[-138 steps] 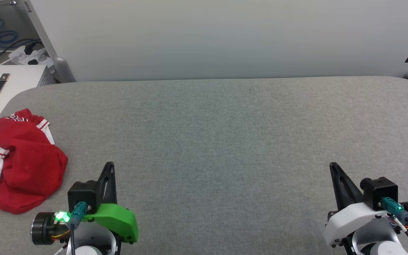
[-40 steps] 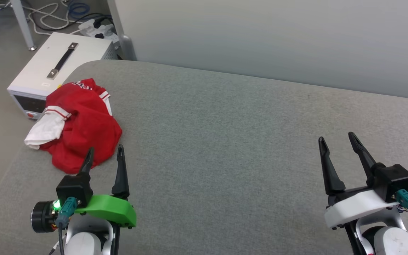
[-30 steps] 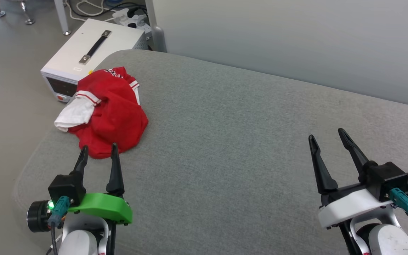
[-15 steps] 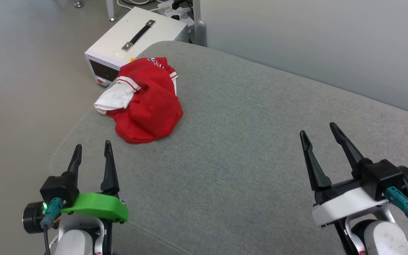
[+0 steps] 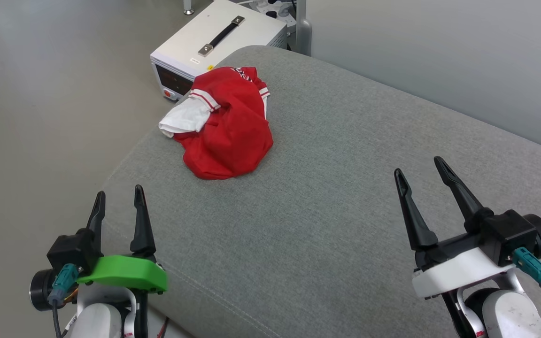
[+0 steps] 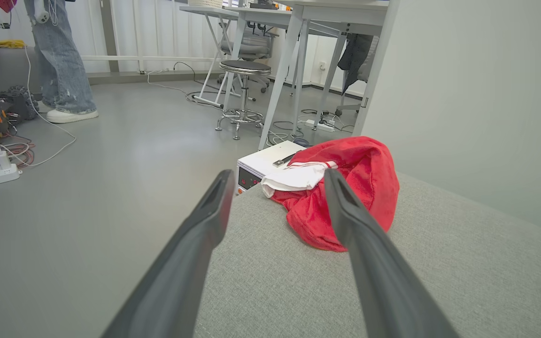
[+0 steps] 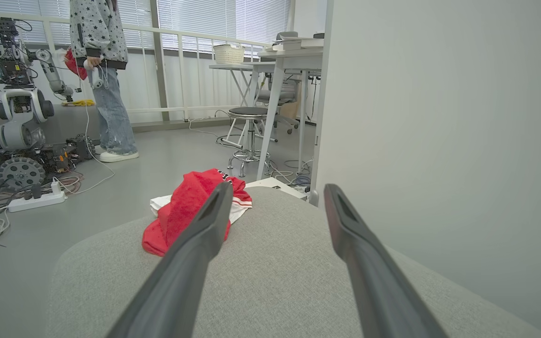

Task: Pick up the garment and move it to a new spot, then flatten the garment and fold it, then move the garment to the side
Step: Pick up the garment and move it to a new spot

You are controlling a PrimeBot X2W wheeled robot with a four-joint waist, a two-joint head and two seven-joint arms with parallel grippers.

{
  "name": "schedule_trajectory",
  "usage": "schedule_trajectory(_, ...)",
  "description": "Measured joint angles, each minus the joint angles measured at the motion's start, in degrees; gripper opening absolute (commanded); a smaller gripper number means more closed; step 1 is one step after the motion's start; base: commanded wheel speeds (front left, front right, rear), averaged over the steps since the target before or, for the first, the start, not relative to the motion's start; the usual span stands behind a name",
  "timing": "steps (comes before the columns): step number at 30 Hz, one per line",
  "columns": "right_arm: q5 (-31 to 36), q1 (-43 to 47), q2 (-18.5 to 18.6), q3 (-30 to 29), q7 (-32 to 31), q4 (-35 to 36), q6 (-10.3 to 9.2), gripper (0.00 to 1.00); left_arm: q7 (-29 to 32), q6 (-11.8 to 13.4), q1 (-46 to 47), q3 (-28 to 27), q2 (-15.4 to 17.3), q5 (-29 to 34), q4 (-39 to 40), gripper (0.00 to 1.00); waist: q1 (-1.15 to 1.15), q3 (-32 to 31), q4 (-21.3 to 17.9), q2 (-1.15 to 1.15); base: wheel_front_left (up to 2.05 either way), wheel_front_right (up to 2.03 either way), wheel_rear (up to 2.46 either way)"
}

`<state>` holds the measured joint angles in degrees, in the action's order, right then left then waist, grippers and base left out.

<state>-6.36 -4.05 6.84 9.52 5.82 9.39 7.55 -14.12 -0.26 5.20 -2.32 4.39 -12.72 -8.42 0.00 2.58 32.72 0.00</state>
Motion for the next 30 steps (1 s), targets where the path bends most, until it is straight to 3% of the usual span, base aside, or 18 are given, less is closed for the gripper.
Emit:
schedule_trajectory(6,-0.44,-0.51,0.3,0.23,0.47,0.21,0.0,1.0,-0.54,0.0,0.83,-0.21,0.0,-0.4,-0.31,1.0,0.0,0.09,1.55,0.0,0.0,0.0,0.0)
schedule_trajectory(17,-0.4,-2.11,1.26,-0.21,-0.79,2.6,0.0,1.0,-0.54,0.01,4.76,-0.66,-0.02,-0.84,-0.45,1.0,0.0,2.7,0.6,0.0,0.0,0.0,0.0)
schedule_trajectory(25,-0.27,-5.27,4.17,-0.58,-3.74,5.95,0.0,1.0,-0.3,-1.56,16.79,-1.16,0.67,-3.41,-2.37,1.0,0.0,7.46,-1.12,0.0,0.0,0.0,0.0)
schedule_trajectory(30,-0.13,-7.59,5.76,-0.64,-5.19,8.12,0.0,1.0,3.74,-2.49,24.97,-2.34,2.92,-5.9,-6.48,1.0,0.0,11.29,-2.77,0.0,0.0,0.0,0.0)
